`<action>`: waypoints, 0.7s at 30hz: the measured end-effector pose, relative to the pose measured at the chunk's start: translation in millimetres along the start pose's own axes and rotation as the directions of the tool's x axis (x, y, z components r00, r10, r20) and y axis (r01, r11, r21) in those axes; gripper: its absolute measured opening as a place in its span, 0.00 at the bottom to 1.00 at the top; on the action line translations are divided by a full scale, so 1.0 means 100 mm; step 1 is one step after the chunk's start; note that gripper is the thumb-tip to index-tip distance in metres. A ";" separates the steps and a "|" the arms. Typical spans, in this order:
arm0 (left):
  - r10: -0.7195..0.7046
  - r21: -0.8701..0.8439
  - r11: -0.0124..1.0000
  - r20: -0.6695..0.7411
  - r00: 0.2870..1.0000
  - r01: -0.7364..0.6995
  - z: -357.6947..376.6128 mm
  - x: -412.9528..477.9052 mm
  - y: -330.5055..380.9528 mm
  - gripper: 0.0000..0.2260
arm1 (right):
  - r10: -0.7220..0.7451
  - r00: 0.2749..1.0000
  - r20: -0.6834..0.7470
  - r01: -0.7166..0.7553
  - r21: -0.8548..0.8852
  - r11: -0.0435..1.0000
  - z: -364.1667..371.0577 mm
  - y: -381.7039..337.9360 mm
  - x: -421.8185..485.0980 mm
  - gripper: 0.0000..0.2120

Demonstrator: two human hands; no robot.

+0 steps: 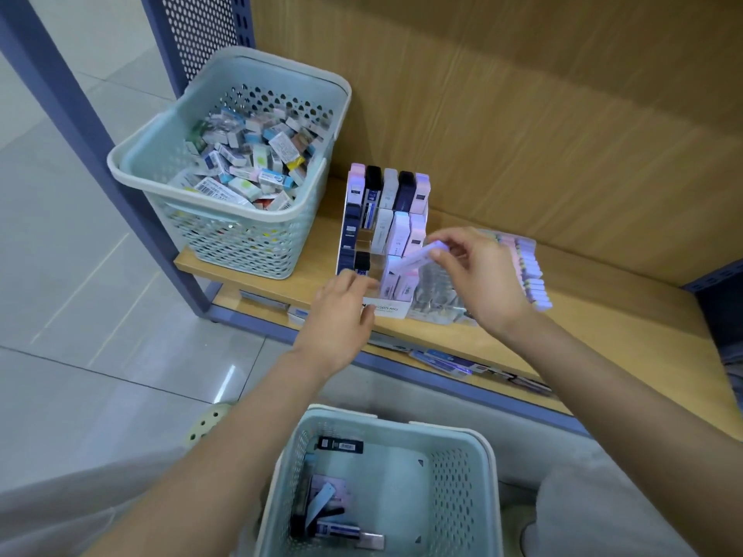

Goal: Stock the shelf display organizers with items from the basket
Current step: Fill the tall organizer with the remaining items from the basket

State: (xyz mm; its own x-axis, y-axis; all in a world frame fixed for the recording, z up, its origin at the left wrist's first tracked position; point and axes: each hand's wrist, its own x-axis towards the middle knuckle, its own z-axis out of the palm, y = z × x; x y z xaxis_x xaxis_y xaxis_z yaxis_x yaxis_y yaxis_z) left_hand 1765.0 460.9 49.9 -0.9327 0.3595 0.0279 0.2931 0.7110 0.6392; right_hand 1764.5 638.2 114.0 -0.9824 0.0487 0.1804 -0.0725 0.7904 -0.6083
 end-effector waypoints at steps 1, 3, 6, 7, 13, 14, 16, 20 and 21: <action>0.032 0.073 0.997 -0.005 0.999 -0.031 0.00 0.03 -0.04 0.17 | -0.032 0.999 0.022 0.034 -0.057 0.998 0.06 0.02 0.07 0.08; 0.092 0.159 0.984 -0.054 0.994 -0.082 -0.02 0.09 -0.10 0.20 | -0.046 0.994 0.098 0.059 -0.134 0.989 0.18 0.05 0.16 0.09; 0.116 0.216 0.972 -0.070 0.991 -0.098 -0.04 0.18 -0.19 0.23 | 0.006 0.977 0.212 0.039 -0.212 0.976 0.30 0.08 0.23 0.10; 0.113 0.235 0.967 -0.043 0.993 -0.100 -0.04 0.20 -0.22 0.23 | 0.013 0.970 0.241 0.047 -0.242 0.969 0.32 0.09 0.24 0.09; 0.126 0.220 0.968 -0.005 0.992 -0.122 0.02 0.23 -0.34 0.26 | -0.006 0.936 0.351 0.153 -0.393 0.906 0.45 0.15 0.27 0.09; 0.132 0.227 0.966 -0.004 0.991 -0.127 0.02 0.23 -0.35 0.26 | -0.014 0.935 0.355 0.169 -0.411 0.896 0.48 0.17 0.26 0.10; 0.141 0.239 0.961 0.000 0.990 -0.137 0.02 0.25 -0.36 0.25 | -0.040 0.936 0.351 0.206 -0.452 0.868 0.52 0.21 0.24 0.11; 0.145 0.246 0.958 0.013 0.989 -0.144 0.01 0.27 -0.36 0.25 | -0.206 0.941 0.267 0.317 -0.491 0.811 0.60 0.26 0.20 0.06; 0.145 0.250 0.957 0.016 0.989 -0.145 0.01 0.27 -0.36 0.25 | -0.246 0.939 0.238 0.336 -0.495 0.801 0.62 0.27 0.20 0.07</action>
State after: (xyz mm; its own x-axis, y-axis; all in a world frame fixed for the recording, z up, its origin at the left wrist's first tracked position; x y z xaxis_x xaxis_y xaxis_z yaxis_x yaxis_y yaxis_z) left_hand 1729.9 445.6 27.2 -0.8766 0.4689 0.1079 0.4682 0.7799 0.4154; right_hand 1732.1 623.2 53.4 -0.9461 -0.2945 0.1350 -0.3027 0.9521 -0.0445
